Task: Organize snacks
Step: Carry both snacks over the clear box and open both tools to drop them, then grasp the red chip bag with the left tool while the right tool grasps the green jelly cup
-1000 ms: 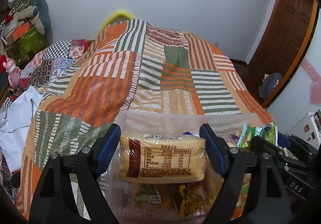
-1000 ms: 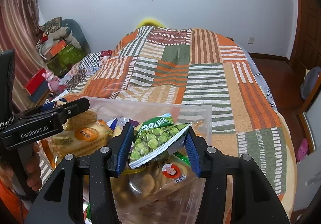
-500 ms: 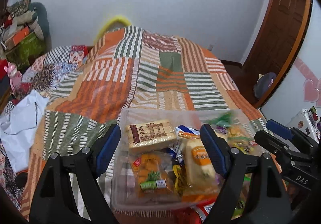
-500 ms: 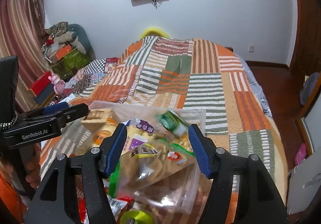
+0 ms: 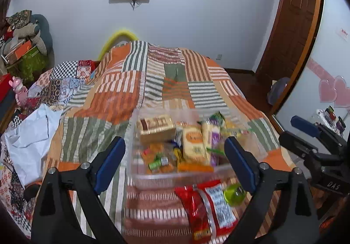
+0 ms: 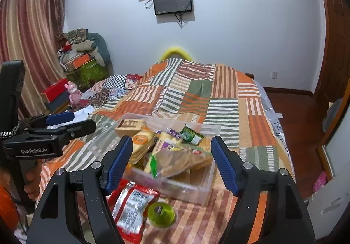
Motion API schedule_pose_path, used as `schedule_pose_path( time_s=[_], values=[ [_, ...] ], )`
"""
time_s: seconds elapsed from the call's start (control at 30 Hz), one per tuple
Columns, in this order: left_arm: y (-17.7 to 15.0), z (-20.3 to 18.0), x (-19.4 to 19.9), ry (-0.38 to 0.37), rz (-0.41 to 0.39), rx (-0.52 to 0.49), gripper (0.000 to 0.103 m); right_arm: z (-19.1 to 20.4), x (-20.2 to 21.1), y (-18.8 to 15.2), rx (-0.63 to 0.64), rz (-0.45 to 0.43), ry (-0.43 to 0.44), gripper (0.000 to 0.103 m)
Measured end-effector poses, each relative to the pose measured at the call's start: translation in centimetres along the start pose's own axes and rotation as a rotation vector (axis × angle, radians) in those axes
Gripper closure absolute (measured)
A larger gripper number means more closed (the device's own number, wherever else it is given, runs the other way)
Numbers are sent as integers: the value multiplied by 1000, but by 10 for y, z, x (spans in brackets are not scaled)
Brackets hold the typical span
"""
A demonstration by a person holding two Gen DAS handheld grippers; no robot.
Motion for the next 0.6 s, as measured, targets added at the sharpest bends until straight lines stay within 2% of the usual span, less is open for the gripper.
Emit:
schedule_pose_path(
  time_s=[0.33,0.6],
  values=[
    [-65,-12,-7,-2,137,-30,10,10,8,-34,21,47,0,32],
    [-106,-24,-32,-38,265,6,10,9,-2,-70,-48,123,40,32]
  ],
)
Point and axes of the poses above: each gripper's, at about its wrist camera, not at the fingertips, and x roughly against the way its jaws point, z to its left, y to its top, the point moved 4 cm from there along -x, roughly the way its jaws point, and after that the axes turned 7 degrees about y, right-handed, at the moved point
